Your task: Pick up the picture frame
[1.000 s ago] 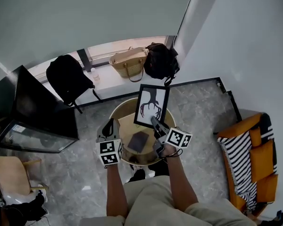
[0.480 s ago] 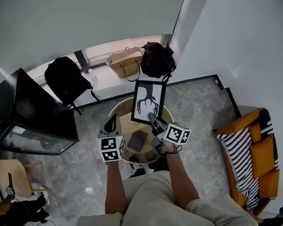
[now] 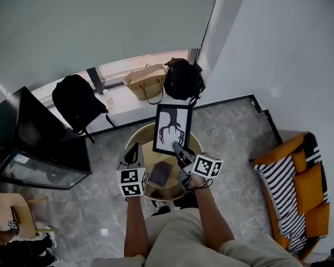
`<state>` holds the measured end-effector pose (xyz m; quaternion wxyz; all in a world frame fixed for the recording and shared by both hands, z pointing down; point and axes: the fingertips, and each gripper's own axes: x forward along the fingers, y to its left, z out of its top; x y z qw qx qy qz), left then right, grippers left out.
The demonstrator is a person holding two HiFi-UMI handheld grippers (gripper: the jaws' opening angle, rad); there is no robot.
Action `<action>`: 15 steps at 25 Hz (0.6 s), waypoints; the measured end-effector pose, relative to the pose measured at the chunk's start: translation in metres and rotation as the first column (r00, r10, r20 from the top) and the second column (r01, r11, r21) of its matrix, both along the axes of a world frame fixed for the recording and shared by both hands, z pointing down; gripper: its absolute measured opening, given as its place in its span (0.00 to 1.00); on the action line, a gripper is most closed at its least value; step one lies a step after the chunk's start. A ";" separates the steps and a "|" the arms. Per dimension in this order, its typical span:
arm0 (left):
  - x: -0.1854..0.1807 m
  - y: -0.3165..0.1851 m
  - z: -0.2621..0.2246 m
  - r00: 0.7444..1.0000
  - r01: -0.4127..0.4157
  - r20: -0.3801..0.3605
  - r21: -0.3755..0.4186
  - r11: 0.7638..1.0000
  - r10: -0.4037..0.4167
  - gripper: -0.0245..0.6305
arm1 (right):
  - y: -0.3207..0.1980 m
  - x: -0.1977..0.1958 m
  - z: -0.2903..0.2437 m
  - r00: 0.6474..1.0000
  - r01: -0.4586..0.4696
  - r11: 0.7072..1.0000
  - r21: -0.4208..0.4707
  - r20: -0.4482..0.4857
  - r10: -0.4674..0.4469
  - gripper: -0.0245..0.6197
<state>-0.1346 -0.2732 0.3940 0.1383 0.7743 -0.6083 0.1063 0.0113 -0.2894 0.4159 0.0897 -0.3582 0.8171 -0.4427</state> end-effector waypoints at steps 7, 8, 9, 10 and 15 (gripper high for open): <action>0.005 -0.004 0.000 1.000 -0.007 -0.013 0.006 1.000 0.007 0.07 | 0.000 0.001 -0.004 1.000 0.001 1.000 0.004 0.008 -0.001 0.10; 0.007 -0.005 0.001 1.000 -0.010 -0.013 0.004 1.000 0.010 0.07 | 0.000 0.001 -0.003 1.000 0.004 1.000 0.004 0.006 -0.004 0.10; 0.009 -0.005 0.001 1.000 -0.012 -0.013 0.001 1.000 0.012 0.07 | 0.000 0.001 -0.003 1.000 0.007 1.000 0.003 0.004 -0.007 0.10; 0.010 -0.006 0.002 1.000 -0.014 -0.012 -0.002 1.000 0.014 0.07 | 0.000 0.001 -0.003 1.000 0.010 1.000 0.001 0.003 -0.010 0.10; 0.010 -0.008 0.004 1.000 -0.009 -0.012 -0.007 1.000 0.009 0.07 | -0.002 0.000 -0.001 1.000 0.018 1.000 -0.006 0.006 -0.018 0.10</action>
